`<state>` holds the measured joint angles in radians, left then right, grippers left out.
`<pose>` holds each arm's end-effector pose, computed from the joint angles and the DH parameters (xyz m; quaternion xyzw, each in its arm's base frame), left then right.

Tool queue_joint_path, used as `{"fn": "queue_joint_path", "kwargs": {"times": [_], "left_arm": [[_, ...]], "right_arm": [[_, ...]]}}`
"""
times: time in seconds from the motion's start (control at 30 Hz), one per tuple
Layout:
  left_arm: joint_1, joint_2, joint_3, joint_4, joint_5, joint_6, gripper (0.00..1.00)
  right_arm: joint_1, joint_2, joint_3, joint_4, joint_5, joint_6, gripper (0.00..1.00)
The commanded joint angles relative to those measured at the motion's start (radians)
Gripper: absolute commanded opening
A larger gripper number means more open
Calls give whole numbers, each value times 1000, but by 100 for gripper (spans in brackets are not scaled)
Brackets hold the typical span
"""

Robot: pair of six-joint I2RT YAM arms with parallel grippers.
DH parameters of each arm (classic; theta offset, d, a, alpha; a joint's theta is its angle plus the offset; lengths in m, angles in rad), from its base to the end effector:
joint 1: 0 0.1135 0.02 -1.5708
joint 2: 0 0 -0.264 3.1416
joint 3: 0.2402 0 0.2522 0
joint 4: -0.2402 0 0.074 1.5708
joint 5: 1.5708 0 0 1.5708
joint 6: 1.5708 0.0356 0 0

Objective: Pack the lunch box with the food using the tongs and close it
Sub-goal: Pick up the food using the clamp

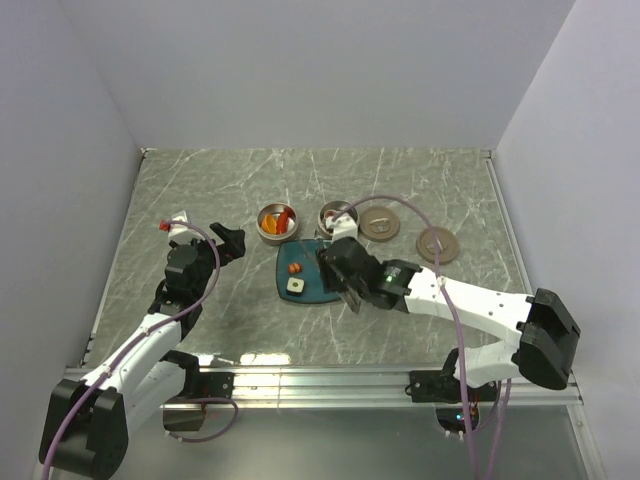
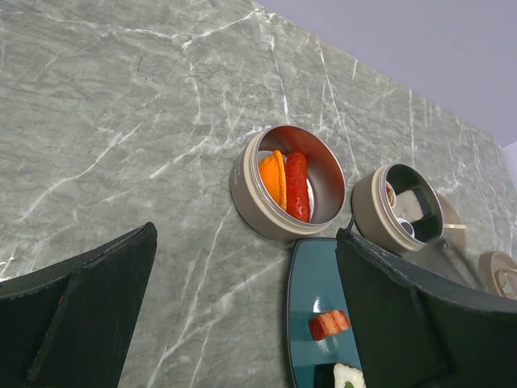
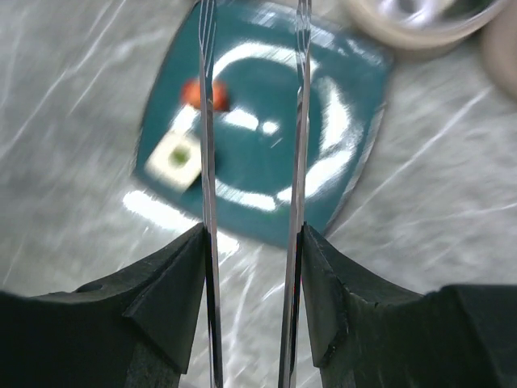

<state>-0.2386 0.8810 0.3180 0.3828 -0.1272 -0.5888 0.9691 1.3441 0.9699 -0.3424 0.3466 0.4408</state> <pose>0.1941 -0.0426 0.2175 -0.1736 0.7475 -0.2123 0.6050 0.1751 0.2336 0.2665 -0.1651 0.8841 0.1449 0.4125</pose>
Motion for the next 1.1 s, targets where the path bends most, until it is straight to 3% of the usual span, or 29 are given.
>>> {"fn": "queue_joint_path", "kwargs": {"times": [0.0,0.4,1.07], "left_arm": [[4,-8,20,39,14,-8,99],[4,-24,12,36,20,-11,99],[4,-19,13,38,20,-9,99]], "right_arm": [[81,-59,-43,29,12,78,55],[161,-46,-142,77,-67,173,56],[198,26,-128,68,-93,196,56]]}}
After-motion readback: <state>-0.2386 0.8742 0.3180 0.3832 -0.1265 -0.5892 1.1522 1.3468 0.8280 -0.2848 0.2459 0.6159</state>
